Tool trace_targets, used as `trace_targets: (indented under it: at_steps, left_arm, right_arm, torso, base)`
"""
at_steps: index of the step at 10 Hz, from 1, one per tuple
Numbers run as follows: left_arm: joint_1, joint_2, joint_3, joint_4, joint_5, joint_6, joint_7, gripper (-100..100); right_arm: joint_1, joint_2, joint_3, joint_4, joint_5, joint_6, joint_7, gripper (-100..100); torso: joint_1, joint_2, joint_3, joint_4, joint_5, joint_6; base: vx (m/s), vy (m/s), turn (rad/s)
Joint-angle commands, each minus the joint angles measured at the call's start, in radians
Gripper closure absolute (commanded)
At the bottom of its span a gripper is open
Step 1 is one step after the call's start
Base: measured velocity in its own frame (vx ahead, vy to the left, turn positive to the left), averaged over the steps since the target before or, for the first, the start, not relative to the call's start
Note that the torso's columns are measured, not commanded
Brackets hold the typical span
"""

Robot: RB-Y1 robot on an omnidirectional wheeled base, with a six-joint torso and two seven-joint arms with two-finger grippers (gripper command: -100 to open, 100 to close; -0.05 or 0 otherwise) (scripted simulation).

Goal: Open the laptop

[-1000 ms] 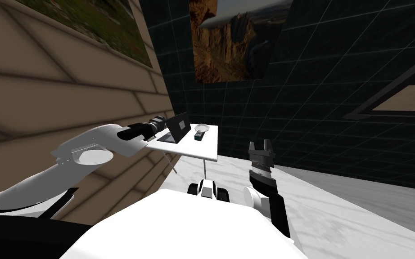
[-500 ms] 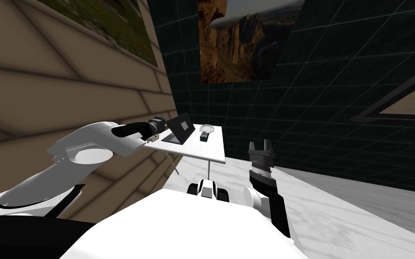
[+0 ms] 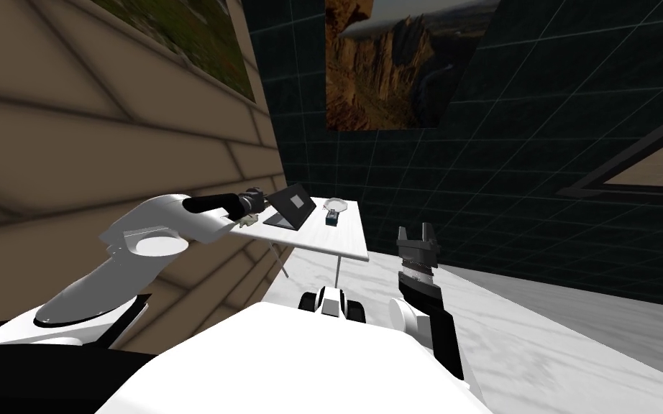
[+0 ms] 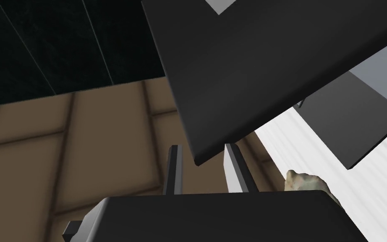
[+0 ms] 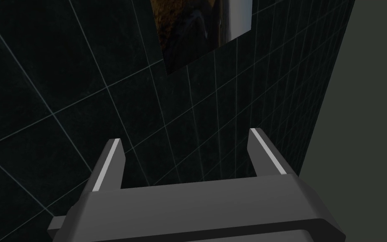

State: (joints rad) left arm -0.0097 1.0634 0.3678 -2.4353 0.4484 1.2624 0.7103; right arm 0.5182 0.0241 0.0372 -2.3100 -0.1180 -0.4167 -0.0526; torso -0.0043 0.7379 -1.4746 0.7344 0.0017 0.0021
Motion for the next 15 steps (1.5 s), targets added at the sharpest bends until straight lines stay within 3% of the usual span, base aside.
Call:
trace_targets:
  at_steps: [1,4,5,6,8,9,10,15]
  left_arm:
    - [-0.013,-0.056,-0.020,0.055,0.033,-0.022,0.022,100]
    - [-0.030,-0.114,-0.025,0.118,0.073,-0.047,0.044,100]
    - [-0.034,-0.098,-0.019,0.107,0.058,-0.040,0.040,100]
    - [-0.040,-0.148,-0.026,0.159,0.077,-0.075,0.047,100]
    - [-0.045,-0.196,-0.033,0.206,0.095,-0.107,0.054,100]
    - [-0.050,-0.151,-0.011,0.139,0.110,-0.044,0.090,-100]
    - [-0.050,-0.151,-0.011,0.139,0.110,-0.044,0.090,-100]
    - [-0.062,-0.078,0.038,0.020,0.176,0.076,0.182,-100]
  right_arm:
    - [0.000,0.000,0.000,0.000,0.000,0.000,0.000,0]
    - [0.000,0.000,0.000,0.000,0.000,0.000,0.000,0]
    - [0.000,0.000,0.000,0.000,0.000,0.000,0.000,0]
    - [0.000,0.000,0.000,0.000,0.000,0.000,0.000,0]
    - [0.000,0.000,0.000,0.000,0.000,0.000,0.000,0]
    - [0.000,0.000,0.000,0.000,0.000,0.000,0.000,0]
    - [0.000,0.000,0.000,0.000,0.000,0.000,0.000,0]
    - [0.000,0.000,0.000,0.000,0.000,0.000,0.000,0]
  torso:
    - [-0.001,0.000,0.000,0.000,0.000,0.000]
    - [0.000,-0.004,-0.004,-0.001,-0.001,0.003]
    - [0.000,-0.006,-0.005,-0.002,0.000,0.003]
    - [-0.001,-0.006,-0.005,0.000,-0.002,0.001]
    - [0.004,-0.004,-0.004,0.000,0.000,0.003]
    - [0.004,-0.005,-0.005,0.001,-0.001,0.002]
    - [0.003,-0.006,-0.005,0.002,-0.002,-0.001]
    - [0.006,0.001,-0.001,0.004,-0.001,-0.002]
  base:
    - [-0.032,0.068,-0.012]
    - [-0.033,0.079,-0.022]
    - [-0.022,0.036,0.005]
    - [-0.030,0.053,0.006]
    - [-0.056,0.075,-0.024]
    - [0.012,0.057,0.016]
    - [0.057,0.021,0.027]
    - [0.055,0.026,0.018]
